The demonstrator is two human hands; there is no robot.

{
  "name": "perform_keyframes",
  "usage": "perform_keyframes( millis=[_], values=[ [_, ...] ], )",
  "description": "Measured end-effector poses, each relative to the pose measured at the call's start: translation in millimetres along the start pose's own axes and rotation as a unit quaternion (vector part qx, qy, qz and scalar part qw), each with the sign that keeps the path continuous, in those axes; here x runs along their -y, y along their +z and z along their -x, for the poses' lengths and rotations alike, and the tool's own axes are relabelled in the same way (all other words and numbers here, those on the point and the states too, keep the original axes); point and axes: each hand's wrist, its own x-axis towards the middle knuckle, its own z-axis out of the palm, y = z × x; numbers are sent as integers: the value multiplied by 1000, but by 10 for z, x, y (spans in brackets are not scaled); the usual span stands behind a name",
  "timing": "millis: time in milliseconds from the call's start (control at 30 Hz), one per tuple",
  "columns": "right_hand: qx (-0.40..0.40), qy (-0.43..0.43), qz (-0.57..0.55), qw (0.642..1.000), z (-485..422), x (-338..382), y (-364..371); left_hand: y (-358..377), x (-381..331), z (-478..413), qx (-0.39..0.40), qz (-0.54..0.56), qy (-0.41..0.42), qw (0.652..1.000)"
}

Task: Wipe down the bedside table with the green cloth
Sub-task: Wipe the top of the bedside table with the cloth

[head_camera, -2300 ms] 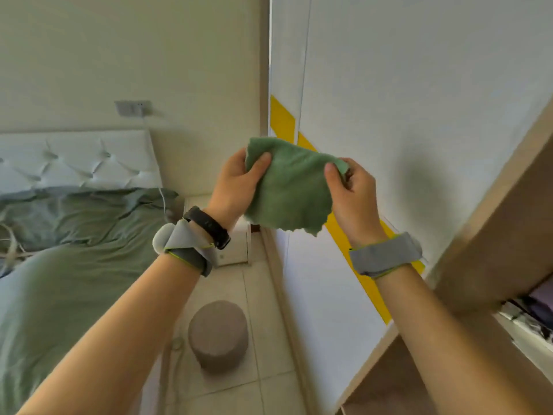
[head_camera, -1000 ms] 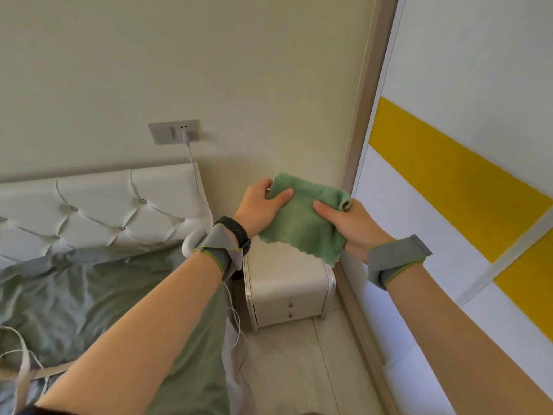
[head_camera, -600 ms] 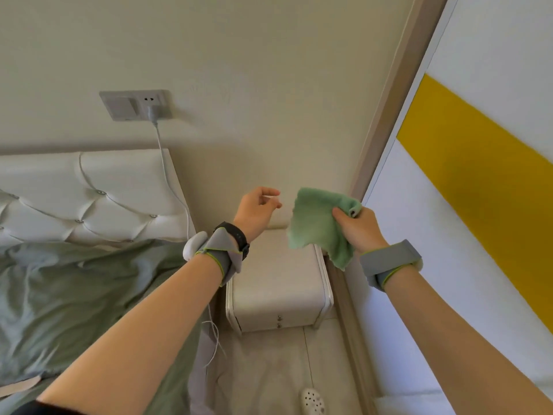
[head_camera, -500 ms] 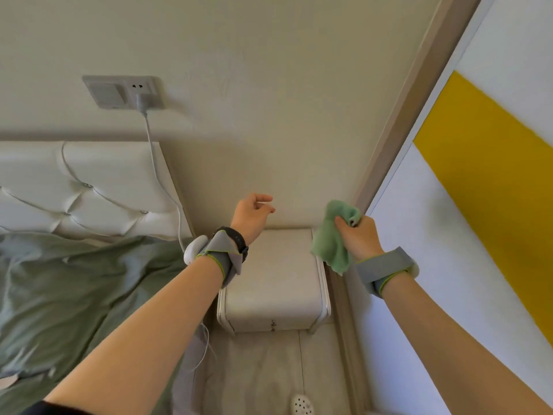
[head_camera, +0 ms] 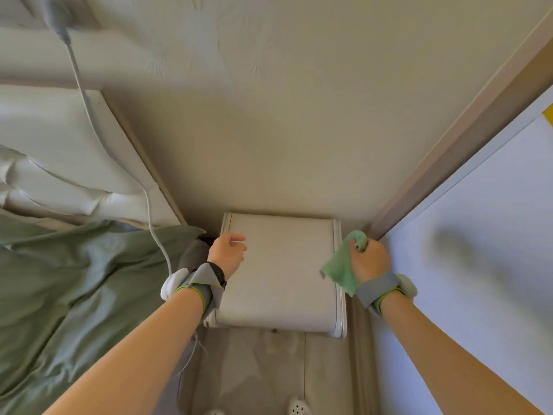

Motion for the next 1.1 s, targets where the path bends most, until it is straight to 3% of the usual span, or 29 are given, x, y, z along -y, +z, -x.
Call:
perform_keyframes(
  millis=[100, 267, 367, 500, 733, 833, 900, 967, 1100],
  values=[
    [13, 10, -1, 1000, -203, -269, 378, 42, 364, -338, 11, -27, -14, 999],
    [19, -101, 63, 993, -456, -629, 1128, 165, 884, -891, 13, -69, -10, 998],
    [110, -189, 228, 949, -642, -926, 1676, 246, 1130, -1252, 5, -92, 15, 996],
    [227, -203, 396, 866, -942, -1425, 2387, 393, 1552, -1745, 1, -139, 63, 988],
    [110, -328, 359, 867, -1396, -1481, 2856, 625, 1941, -2464, -64, -326, 168, 928],
    [-16, -264, 351, 898, -1851, -1452, 2684, 674, 1938, -2666, -130, -372, 212, 894],
    [-93, -209, 329, 916, -2082, -1470, 2566, 693, 1924, -2812, -132, -367, 218, 895],
    [-98, -200, 332, 917, -2137, -1433, 2611, 682, 1941, -2933, -127, -361, 223, 896],
    [2, -339, 369, 865, -2015, -1336, 2893, 618, 2059, -3057, -135, -360, 250, 889]
  ],
)
